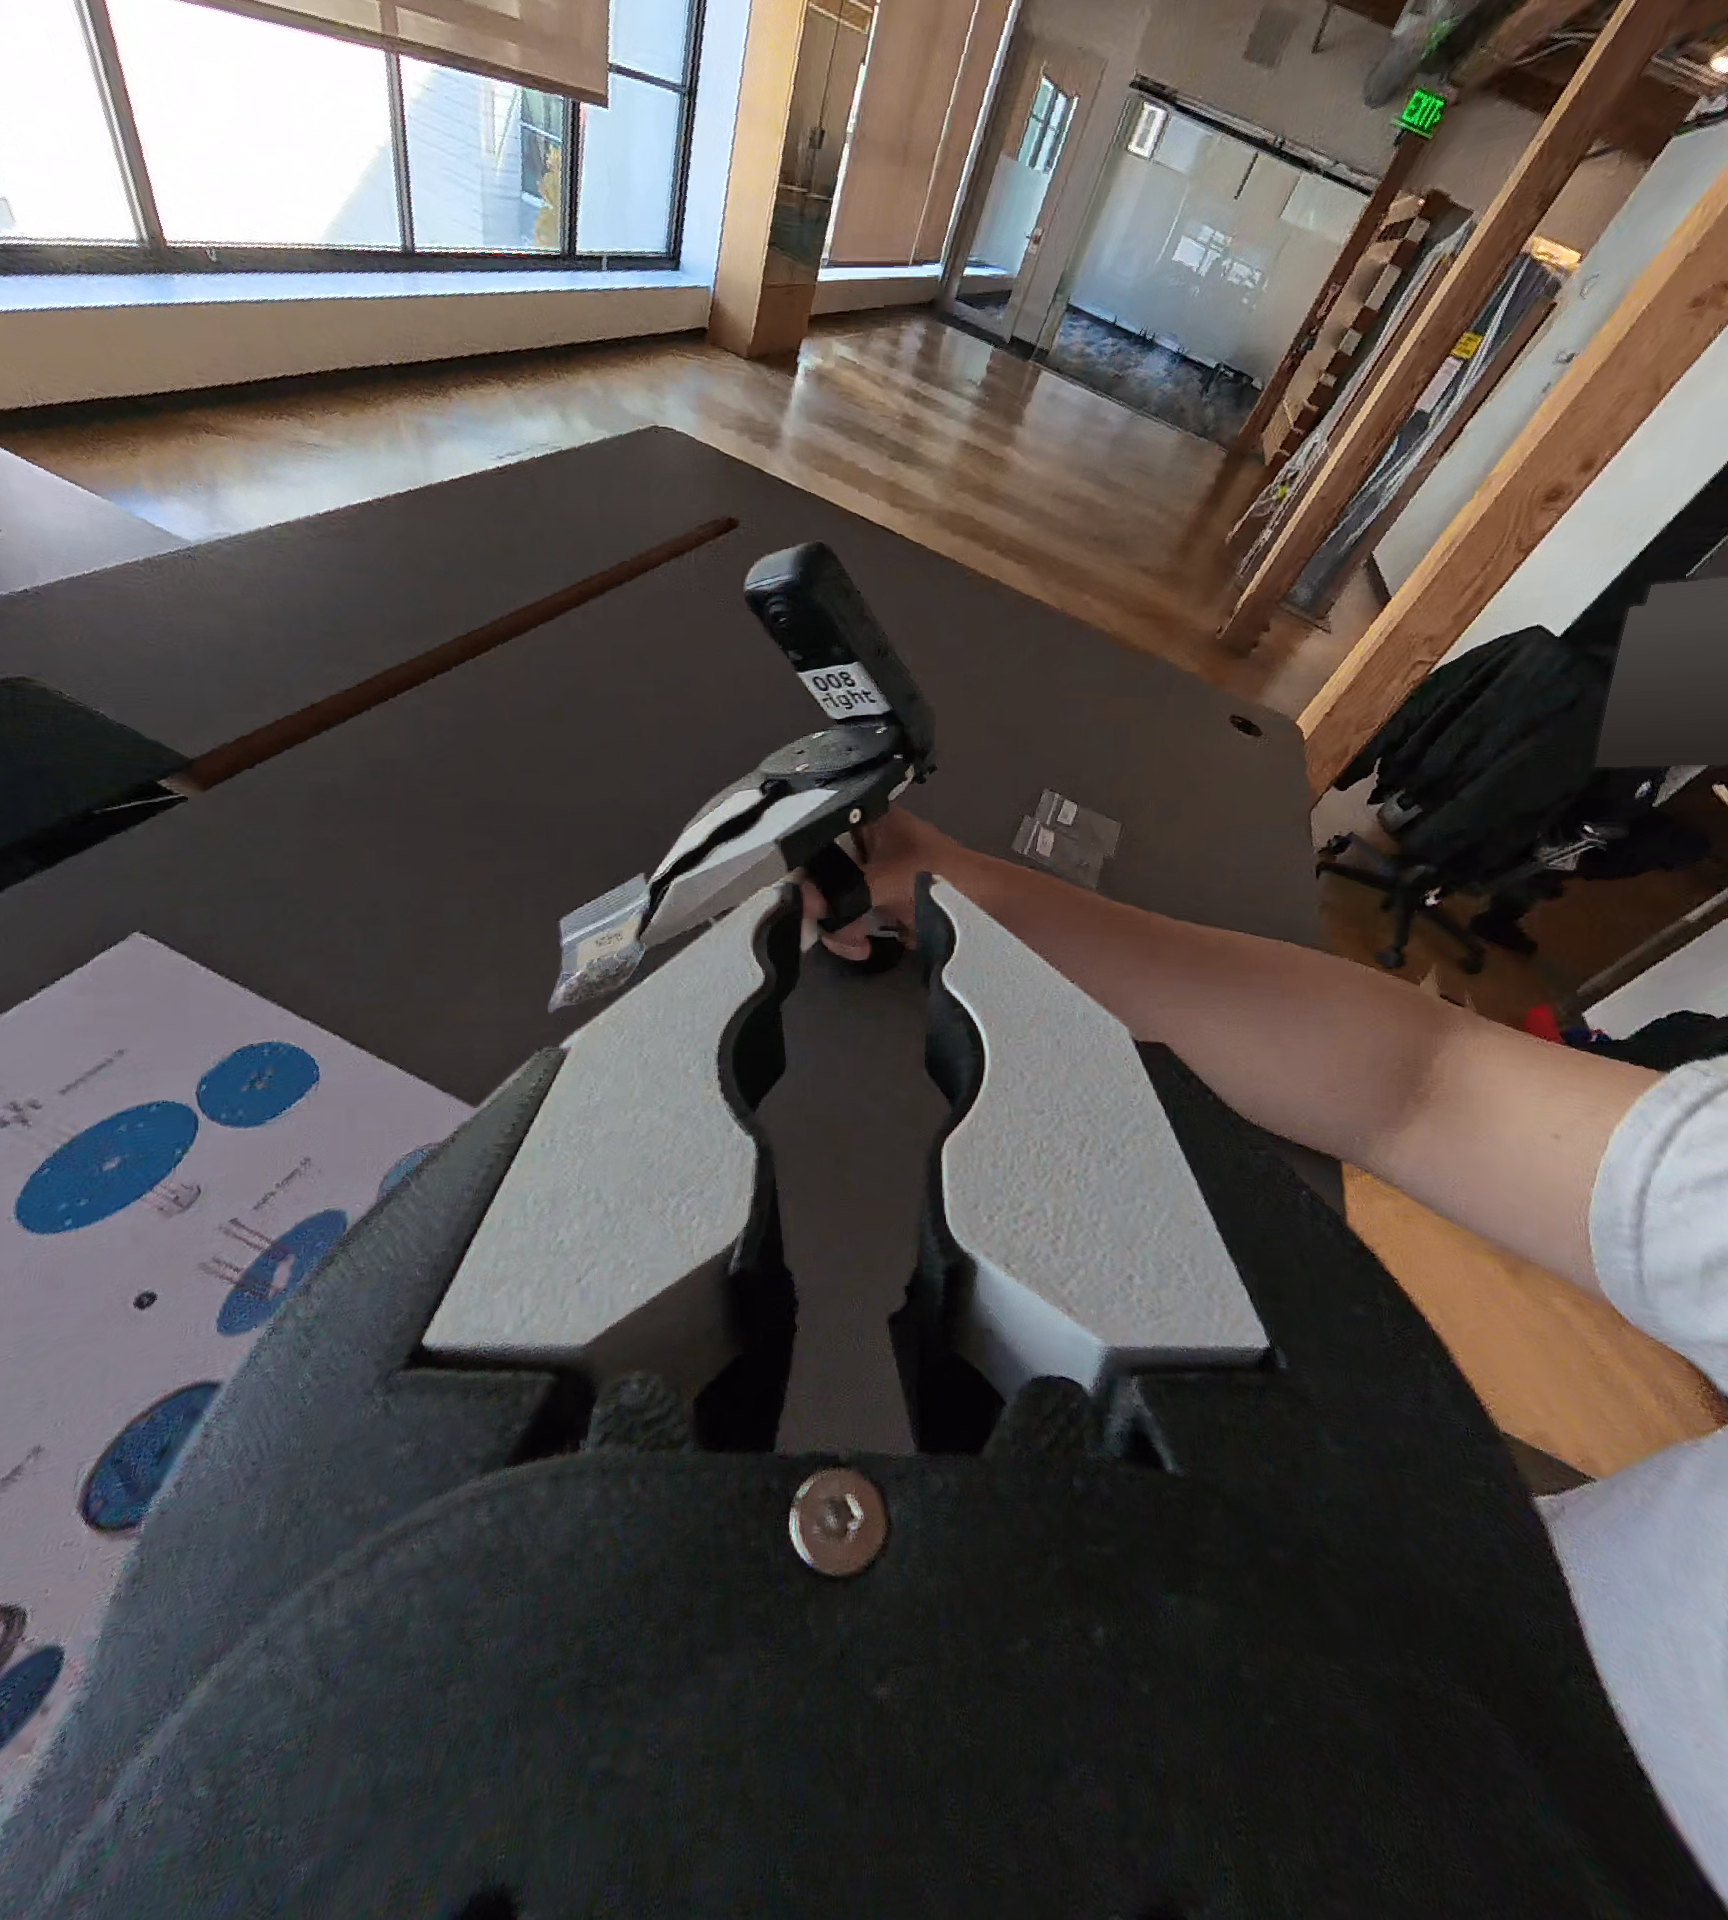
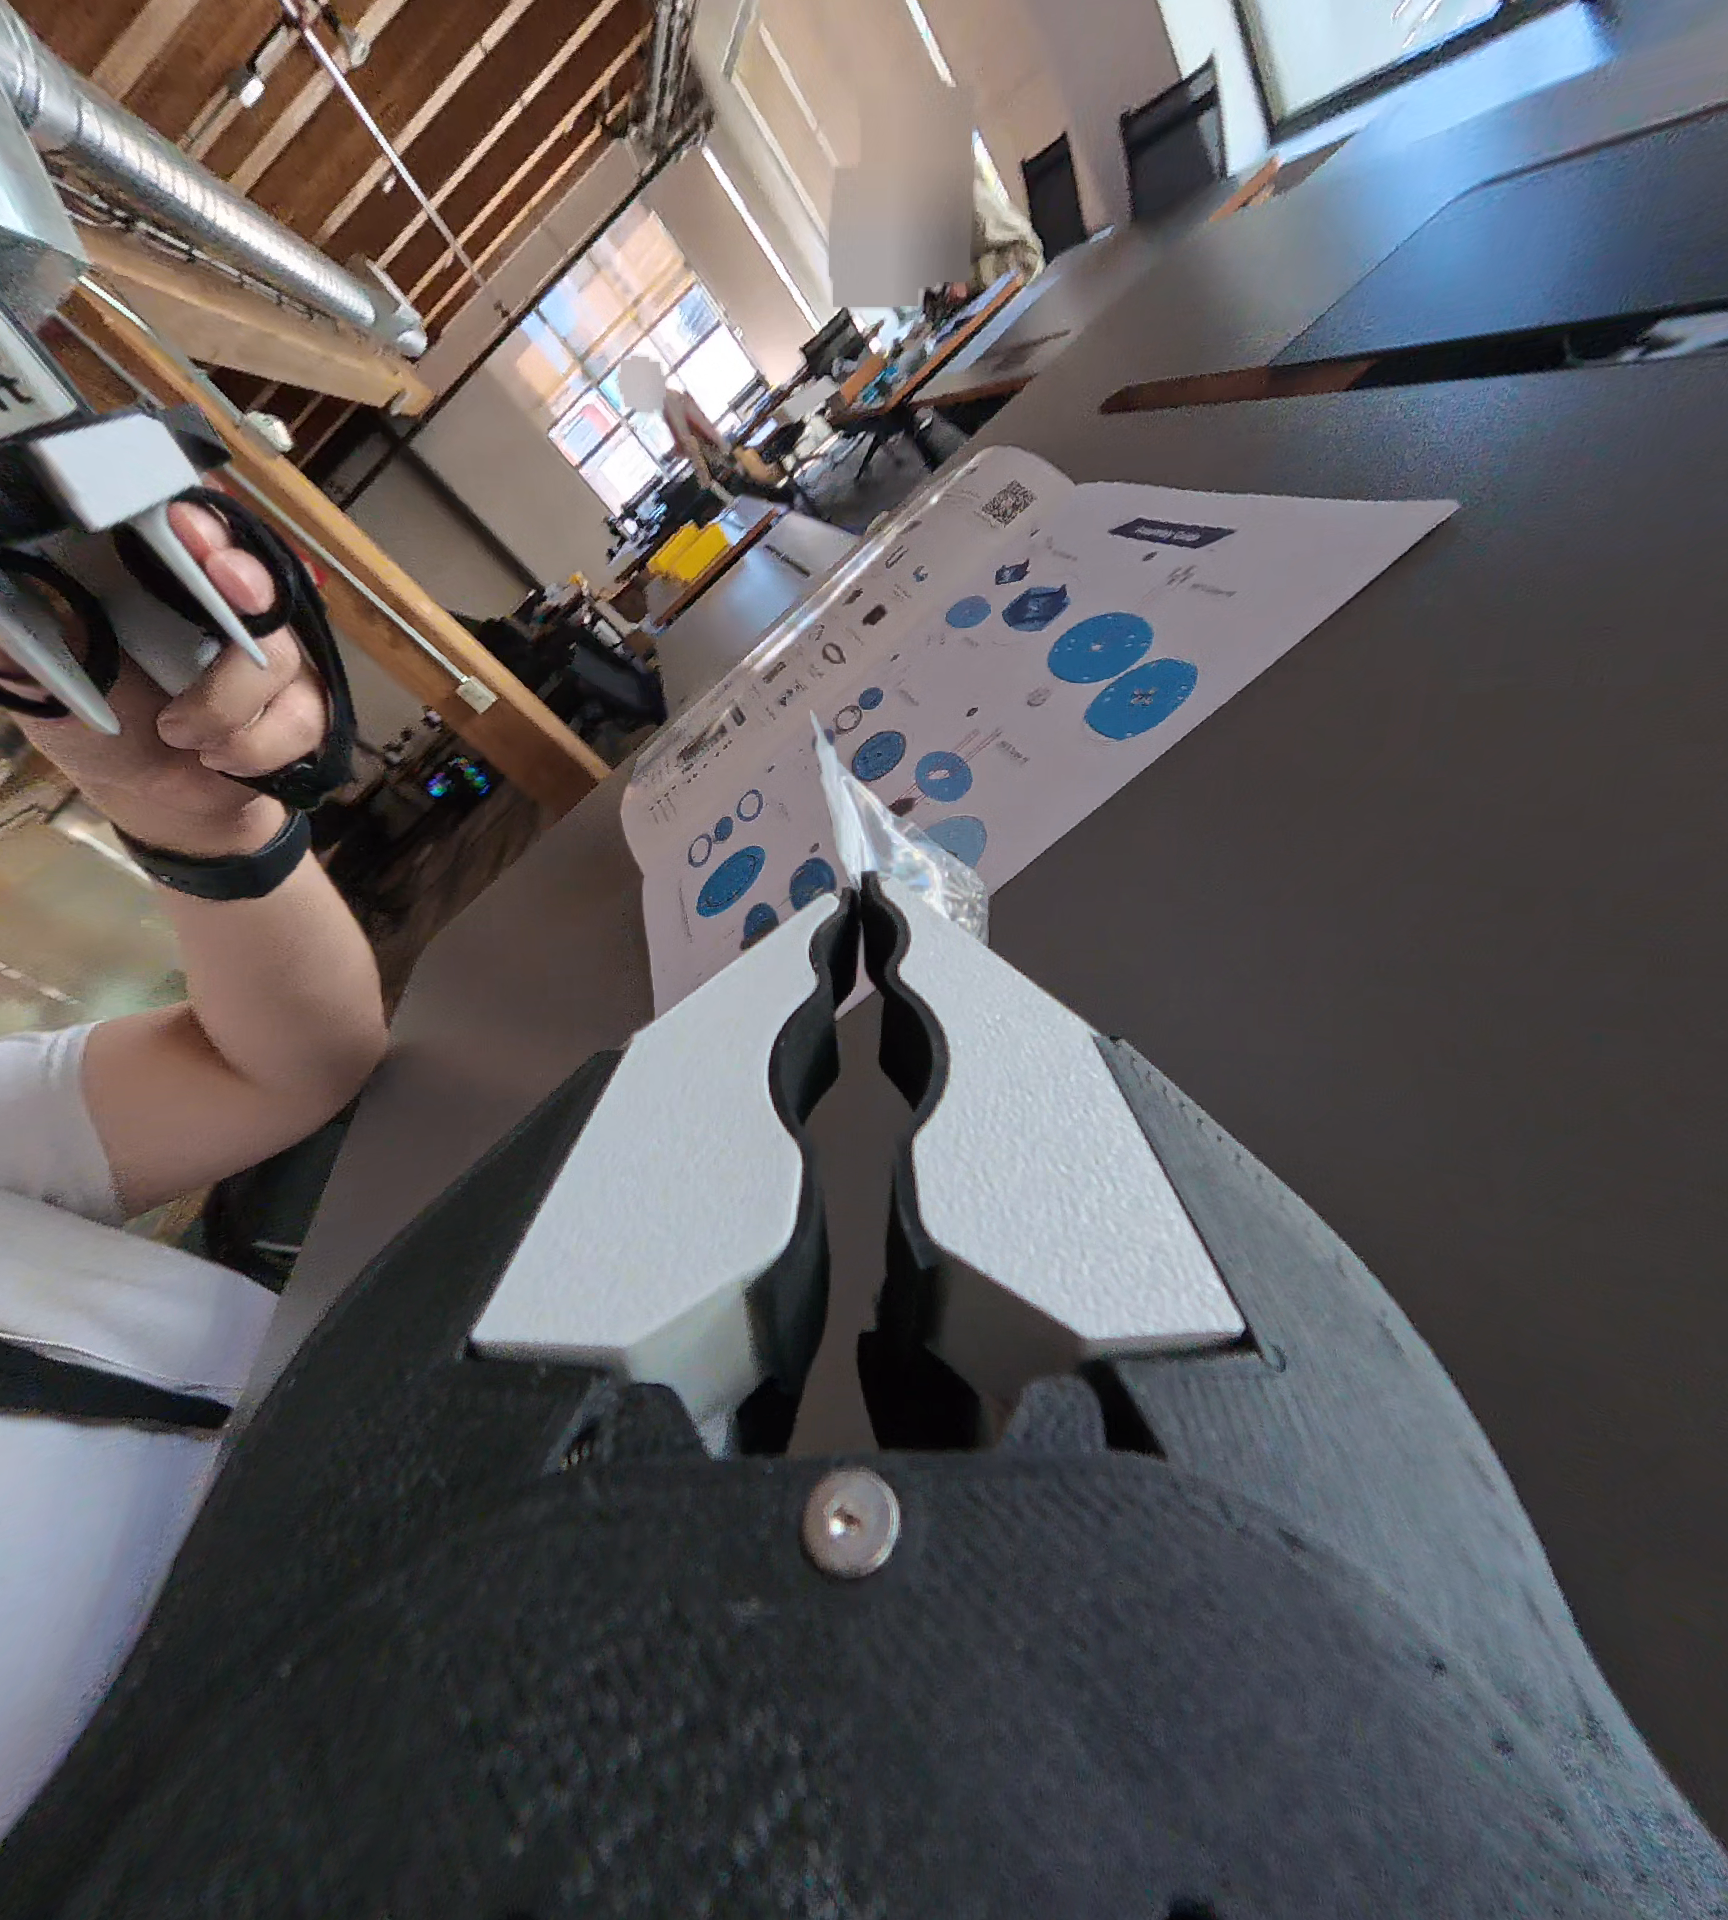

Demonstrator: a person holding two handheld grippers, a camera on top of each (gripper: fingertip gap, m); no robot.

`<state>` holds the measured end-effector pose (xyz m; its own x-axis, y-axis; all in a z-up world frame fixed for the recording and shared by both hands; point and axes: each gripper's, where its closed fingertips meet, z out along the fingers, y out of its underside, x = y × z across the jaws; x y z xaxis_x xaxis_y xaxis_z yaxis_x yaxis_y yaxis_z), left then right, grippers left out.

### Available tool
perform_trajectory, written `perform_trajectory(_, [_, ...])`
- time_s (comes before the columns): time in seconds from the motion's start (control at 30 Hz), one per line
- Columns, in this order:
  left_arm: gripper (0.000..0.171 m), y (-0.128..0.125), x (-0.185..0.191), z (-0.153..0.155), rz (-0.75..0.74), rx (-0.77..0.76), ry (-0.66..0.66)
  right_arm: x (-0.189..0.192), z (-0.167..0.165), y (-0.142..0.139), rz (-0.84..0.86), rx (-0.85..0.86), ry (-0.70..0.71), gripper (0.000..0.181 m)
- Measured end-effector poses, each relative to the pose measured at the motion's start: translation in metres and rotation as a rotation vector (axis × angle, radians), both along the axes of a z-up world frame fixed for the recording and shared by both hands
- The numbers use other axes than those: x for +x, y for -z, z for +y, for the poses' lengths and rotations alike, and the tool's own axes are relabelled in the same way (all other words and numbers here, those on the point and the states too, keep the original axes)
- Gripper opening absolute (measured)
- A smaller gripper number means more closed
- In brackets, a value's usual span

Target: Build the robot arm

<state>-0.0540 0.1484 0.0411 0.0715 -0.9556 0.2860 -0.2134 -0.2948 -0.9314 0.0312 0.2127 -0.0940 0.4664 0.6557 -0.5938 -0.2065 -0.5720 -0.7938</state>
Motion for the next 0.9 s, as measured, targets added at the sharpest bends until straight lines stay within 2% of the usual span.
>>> perform_trajectory(0.17, [0.025, 0.031, -0.051, -0.043, 0.017, 0.011, 0.068, -0.026, -0.066, -0.01, -0.064, 0.069, 0.104, 0.0])
perform_trajectory(0.3, [0.029, 0.071, -0.094, -0.068, 0.107, 0.085, 0.101, -0.064, -0.115, -0.011, -0.1, 0.056, 0.095, 0.0])
perform_trajectory(0.4, [0.03, 0.094, -0.103, -0.084, 0.167, 0.101, 0.127, -0.089, -0.141, -0.013, -0.052, 0.043, 0.08, 0.0])
perform_trajectory(0.53, [0.03, 0.096, -0.078, -0.098, 0.116, 0.009, 0.159, -0.1, -0.163, -0.011, -0.038, 0.067, 0.091, 0.0])
perform_trajectory(0.6, [0.031, 0.103, -0.059, -0.099, 0.144, 0.01, 0.162, -0.095, -0.171, -0.01, -0.042, 0.095, 0.098, 0.0])
perform_trajectory(0.77, [0.029, 0.112, 0.0, -0.104, 0.127, 0.008, 0.209, -0.063, -0.185, -0.011, 0.008, 0.086, 0.068, 0.0])
perform_trajectory(0.9, [0.029, 0.129, 0.038, -0.109, 0.168, -0.019, 0.25, -0.032, -0.186, -0.006, -0.037, 0.07, 0.009, 0.0])
